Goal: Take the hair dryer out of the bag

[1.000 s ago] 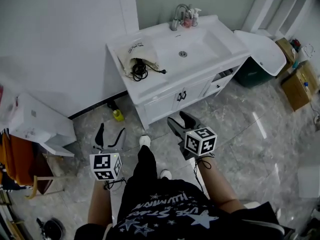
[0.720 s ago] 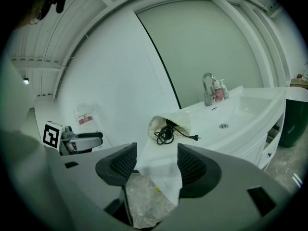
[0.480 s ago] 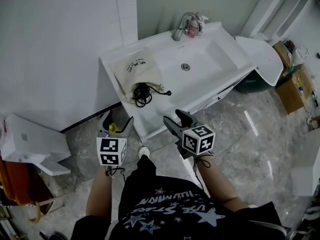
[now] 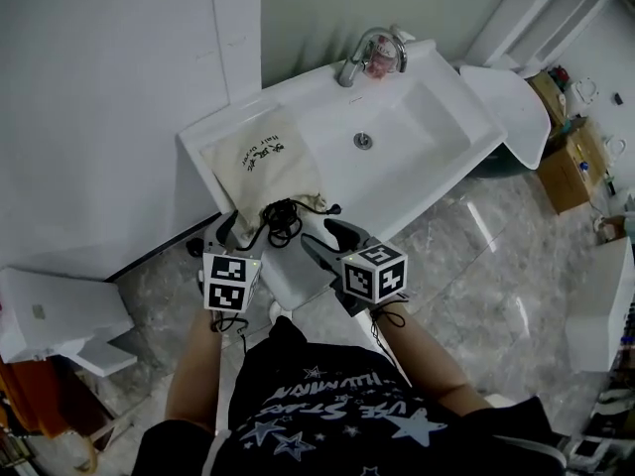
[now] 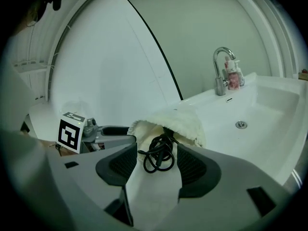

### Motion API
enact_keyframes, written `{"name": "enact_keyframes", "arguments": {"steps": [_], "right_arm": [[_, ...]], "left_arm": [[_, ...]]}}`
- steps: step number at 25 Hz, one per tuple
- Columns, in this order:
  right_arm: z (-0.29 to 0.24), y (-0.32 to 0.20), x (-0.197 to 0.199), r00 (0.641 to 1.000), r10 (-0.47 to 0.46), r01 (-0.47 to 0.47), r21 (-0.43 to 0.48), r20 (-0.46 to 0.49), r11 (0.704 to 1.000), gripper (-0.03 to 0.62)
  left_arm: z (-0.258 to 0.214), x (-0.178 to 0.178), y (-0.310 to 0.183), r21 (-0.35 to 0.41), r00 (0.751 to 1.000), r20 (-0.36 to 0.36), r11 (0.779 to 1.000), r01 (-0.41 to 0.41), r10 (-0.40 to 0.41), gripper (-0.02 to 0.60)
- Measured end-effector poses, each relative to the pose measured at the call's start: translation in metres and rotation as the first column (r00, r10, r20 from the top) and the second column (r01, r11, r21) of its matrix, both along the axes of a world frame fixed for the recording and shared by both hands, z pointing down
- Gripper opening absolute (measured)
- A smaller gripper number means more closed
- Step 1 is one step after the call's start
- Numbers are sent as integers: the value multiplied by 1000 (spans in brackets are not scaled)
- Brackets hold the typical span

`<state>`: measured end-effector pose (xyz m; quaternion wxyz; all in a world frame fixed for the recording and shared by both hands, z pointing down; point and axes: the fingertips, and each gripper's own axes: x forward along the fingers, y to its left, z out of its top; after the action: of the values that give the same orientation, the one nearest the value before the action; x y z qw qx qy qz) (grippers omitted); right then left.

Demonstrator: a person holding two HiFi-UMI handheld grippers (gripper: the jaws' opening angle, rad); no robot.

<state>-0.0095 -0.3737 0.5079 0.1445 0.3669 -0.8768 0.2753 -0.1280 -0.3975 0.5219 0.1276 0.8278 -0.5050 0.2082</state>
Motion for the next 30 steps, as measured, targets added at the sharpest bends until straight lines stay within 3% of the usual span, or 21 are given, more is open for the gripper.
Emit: {"name": "enact_keyframes", "arguments": {"steps": [2,4,5,7,12,21,30], "right_arm": [[5,-10,-8,1000,-5,5,-21,-7,1000,245],[9,-20,-15,1000,-14,13,-36,-17,999,245],[11,-25,-20,1000,-21,20,-41,-22,999,245],[15,-33,-30,999,-43,41,-52,-32,998,245],[27,-50,-52,990,-108,98,-106,-88,989,245],[51,-96,-69,966,-120,77,-190,-230,979,253],[87,-120,-80,906,-159,45,-286,-391,957,259]], "left_arm": [[6,-1,-9,-24,1000,5,1000,-15,15,226],[5,-3,-17,-31,1000,-9,999,-24,23,101],[3,-4,-20,-34,999,-19,999,-32,32,69],[1,-4,-25,-49,998,-44,997,-56,54,50],[-5,0,-32,-100,987,-132,989,-107,94,38],[-1,0,-40,-125,975,-174,979,-164,141,37],[2,0,-43,-143,966,-219,974,-174,140,37]]}}
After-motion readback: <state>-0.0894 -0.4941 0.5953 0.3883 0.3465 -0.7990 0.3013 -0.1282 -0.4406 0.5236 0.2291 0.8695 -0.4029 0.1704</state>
